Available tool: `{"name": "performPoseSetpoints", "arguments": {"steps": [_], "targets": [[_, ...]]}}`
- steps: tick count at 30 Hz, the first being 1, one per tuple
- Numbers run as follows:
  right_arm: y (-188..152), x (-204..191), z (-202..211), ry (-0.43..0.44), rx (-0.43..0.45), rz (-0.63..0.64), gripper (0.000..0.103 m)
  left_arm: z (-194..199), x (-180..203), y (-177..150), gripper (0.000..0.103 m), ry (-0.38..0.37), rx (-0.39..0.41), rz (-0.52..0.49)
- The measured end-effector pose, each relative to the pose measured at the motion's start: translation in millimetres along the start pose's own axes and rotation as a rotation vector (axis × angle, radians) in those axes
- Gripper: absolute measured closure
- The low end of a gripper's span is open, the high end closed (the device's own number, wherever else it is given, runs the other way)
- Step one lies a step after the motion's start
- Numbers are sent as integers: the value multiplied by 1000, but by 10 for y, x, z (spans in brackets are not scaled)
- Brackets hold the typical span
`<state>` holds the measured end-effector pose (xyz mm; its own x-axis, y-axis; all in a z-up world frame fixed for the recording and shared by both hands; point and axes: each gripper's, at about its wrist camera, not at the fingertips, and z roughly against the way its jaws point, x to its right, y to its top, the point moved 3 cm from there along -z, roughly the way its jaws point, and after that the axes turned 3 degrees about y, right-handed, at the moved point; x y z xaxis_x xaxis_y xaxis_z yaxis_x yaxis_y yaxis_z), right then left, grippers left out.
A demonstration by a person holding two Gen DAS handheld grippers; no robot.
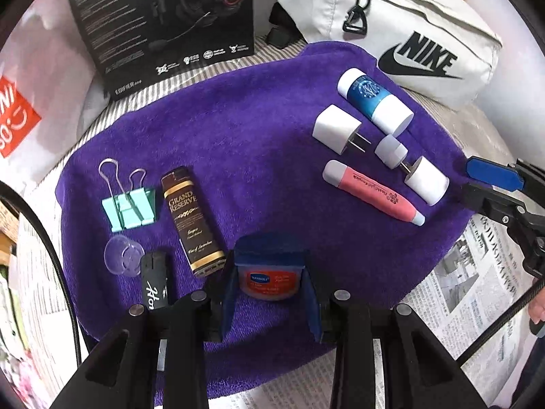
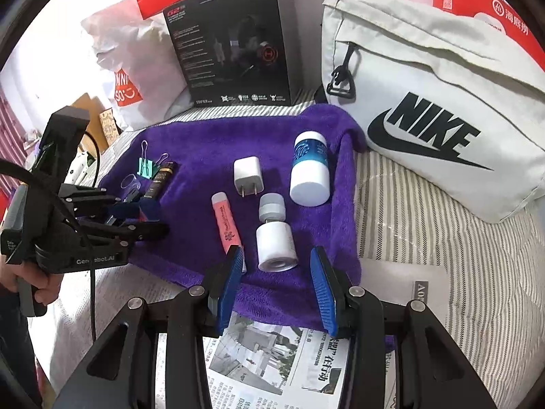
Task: Organize rigid objects
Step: 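Open both tools to release the charger plug and Vaseline jar on the towel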
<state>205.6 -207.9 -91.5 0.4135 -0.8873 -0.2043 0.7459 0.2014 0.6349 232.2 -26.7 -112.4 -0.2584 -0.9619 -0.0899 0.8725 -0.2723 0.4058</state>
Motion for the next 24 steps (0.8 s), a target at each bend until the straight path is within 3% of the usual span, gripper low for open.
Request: {"name": "performPoseSetpoints", "arguments": {"steps": [24], "targets": [[-56, 33, -38, 7, -21, -4, 62, -1, -54, -24, 68, -9, -25, 8]]}}
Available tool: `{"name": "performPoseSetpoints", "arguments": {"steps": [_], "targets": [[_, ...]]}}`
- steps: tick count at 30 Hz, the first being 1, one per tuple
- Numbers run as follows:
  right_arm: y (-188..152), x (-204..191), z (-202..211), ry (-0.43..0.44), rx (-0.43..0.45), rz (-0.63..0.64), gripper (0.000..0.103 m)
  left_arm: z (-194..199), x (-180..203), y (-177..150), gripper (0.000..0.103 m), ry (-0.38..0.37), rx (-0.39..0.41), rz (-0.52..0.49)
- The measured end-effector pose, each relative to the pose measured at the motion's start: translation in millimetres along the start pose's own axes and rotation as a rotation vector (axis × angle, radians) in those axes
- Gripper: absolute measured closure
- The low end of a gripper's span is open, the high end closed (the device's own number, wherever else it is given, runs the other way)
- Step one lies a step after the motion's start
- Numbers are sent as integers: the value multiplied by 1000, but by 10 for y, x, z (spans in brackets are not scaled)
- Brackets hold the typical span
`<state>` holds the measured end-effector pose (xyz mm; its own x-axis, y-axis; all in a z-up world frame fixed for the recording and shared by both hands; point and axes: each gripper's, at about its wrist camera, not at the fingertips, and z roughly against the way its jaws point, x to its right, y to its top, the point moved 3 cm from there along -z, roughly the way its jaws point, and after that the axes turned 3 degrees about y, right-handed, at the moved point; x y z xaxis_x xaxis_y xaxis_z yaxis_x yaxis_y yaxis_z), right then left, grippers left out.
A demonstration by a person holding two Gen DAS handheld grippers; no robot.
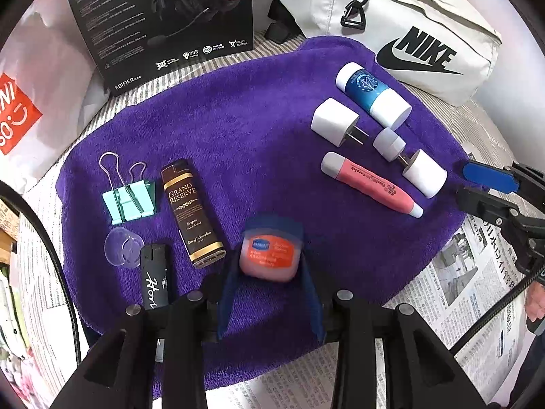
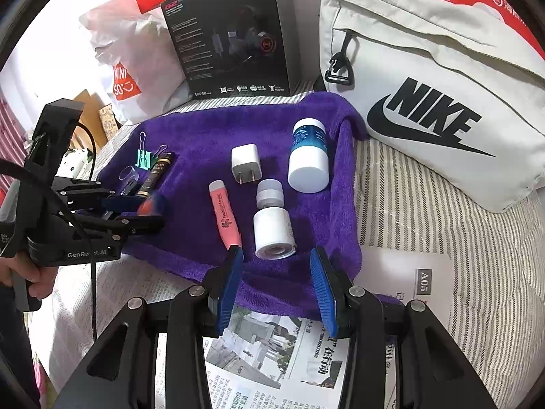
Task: Organize rigid objects
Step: 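Open both tools to release the charger plug and Vaseline jar on the towel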
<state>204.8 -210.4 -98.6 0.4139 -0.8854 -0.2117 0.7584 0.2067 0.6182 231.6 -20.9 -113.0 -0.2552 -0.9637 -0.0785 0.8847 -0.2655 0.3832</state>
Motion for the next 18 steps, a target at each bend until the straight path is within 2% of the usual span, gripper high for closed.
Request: {"name": "performPoseSetpoints", "arguments": {"steps": [9, 12, 14, 18], "targets": [[-16, -22, -7, 6, -6, 7, 62, 0, 4, -10, 67, -1, 3, 2], [-18, -17, 2, 0, -7, 6, 61, 6, -24, -26, 62, 4, -2, 14], [-21, -14, 14, -2, -6, 2, 61, 21, -53, -47, 54, 9, -4, 21], [-25, -19, 8, -5, -8, -3, 61, 58, -90, -83, 53, 15, -2, 33]]}}
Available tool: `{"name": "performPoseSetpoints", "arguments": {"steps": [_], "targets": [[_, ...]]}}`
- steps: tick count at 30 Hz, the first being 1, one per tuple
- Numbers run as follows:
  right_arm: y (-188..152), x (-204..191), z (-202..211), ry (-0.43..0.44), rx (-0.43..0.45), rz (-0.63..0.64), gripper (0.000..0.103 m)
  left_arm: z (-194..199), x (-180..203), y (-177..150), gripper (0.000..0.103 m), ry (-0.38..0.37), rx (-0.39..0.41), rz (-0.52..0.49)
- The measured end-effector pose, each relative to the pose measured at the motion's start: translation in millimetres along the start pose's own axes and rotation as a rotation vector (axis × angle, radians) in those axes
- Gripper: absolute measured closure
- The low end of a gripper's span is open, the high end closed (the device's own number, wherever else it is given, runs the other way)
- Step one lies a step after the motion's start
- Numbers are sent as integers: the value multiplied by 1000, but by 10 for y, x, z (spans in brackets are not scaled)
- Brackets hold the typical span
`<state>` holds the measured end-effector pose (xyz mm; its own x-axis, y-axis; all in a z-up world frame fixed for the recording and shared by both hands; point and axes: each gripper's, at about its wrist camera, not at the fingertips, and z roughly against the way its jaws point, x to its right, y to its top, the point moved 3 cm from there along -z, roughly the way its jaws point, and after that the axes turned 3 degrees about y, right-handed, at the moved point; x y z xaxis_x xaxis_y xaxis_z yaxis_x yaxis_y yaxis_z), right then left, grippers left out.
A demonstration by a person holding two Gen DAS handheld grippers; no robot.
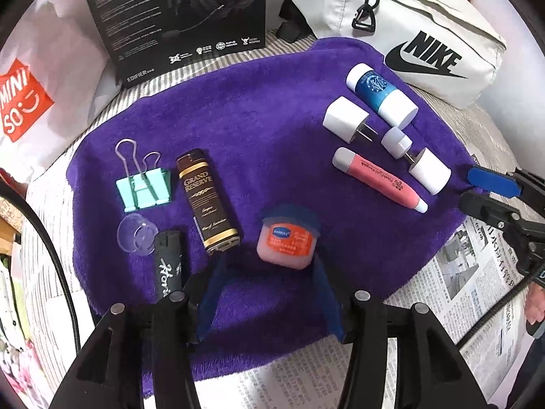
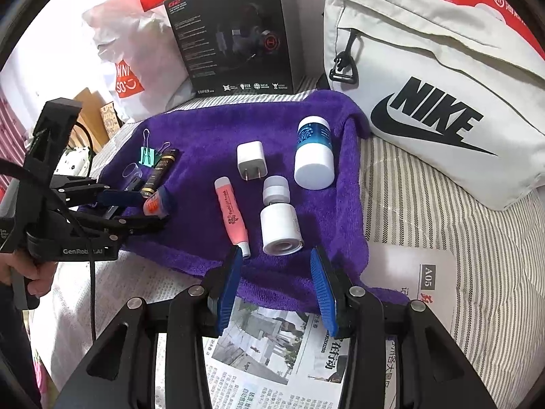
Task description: Organize rigid objects
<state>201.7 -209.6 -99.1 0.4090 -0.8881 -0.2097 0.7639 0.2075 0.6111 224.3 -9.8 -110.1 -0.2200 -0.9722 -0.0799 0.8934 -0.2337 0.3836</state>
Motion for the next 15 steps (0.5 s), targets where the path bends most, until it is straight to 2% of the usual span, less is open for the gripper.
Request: {"name": "performPoseSetpoints", "arguments": {"steps": [4, 8, 11, 13, 15], "targets": [[3, -30, 2, -9, -1, -6, 57, 110, -28, -56, 46, 32, 12, 7], [-1, -106, 15, -26, -8, 7, 50, 301, -68, -139, 34, 42, 41, 36], [-9, -187, 58, -15, -8, 8, 45, 448, -90, -235, 30, 51, 64, 59], [-20, -251, 99, -10, -12, 10, 38, 556, -108, -307, 25, 57, 86, 73], [-42, -326, 165, -4, -11, 12, 23, 689, -121, -389, 23, 67, 114, 99]]}}
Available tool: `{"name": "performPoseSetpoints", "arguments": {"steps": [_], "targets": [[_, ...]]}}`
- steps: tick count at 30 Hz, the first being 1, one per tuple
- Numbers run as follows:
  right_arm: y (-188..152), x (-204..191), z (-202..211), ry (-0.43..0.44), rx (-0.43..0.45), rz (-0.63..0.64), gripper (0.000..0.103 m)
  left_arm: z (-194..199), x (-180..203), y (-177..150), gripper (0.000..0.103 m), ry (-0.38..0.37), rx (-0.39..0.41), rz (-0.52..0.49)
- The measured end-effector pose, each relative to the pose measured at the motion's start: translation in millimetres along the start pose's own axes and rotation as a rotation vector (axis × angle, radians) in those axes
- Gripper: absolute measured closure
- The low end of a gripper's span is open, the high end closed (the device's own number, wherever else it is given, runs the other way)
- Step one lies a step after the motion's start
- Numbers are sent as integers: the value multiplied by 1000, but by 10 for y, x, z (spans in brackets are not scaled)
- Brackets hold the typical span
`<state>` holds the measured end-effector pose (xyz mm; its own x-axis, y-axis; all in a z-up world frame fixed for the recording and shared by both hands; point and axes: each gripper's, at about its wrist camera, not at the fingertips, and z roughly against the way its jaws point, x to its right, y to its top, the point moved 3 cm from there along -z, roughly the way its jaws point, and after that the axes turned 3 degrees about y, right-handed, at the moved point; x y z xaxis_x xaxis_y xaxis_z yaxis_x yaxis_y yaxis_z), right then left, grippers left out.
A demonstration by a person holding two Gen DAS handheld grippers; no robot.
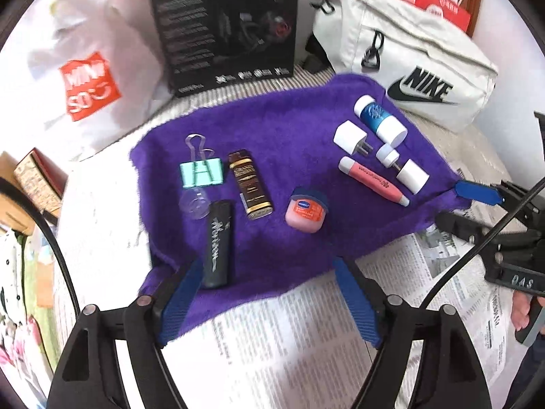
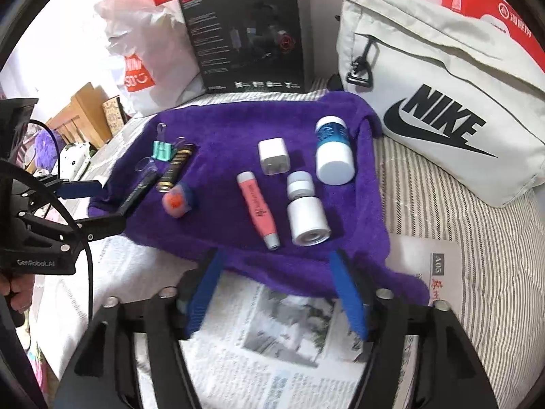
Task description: Organize rigid objects
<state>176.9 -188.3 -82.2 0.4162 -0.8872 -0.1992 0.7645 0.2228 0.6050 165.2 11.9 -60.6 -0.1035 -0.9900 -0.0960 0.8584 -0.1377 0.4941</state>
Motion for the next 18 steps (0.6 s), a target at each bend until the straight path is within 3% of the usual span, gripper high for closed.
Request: {"name": "performPoseSetpoints", "arguments": {"steps": [4, 7, 10, 18], "targets": [[-71, -157, 184, -4, 12, 3, 11, 275, -70, -117, 18, -6, 55, 71], [-145, -235, 330, -9, 16, -2, 10, 471, -50, -204, 12, 14, 91, 81], [-218, -279, 466, -31, 22, -16, 1, 663, -5, -303, 8, 37, 121, 74], [-453, -397, 824, -77, 24, -42, 0, 992, 75, -539, 3, 46, 156, 100]]}}
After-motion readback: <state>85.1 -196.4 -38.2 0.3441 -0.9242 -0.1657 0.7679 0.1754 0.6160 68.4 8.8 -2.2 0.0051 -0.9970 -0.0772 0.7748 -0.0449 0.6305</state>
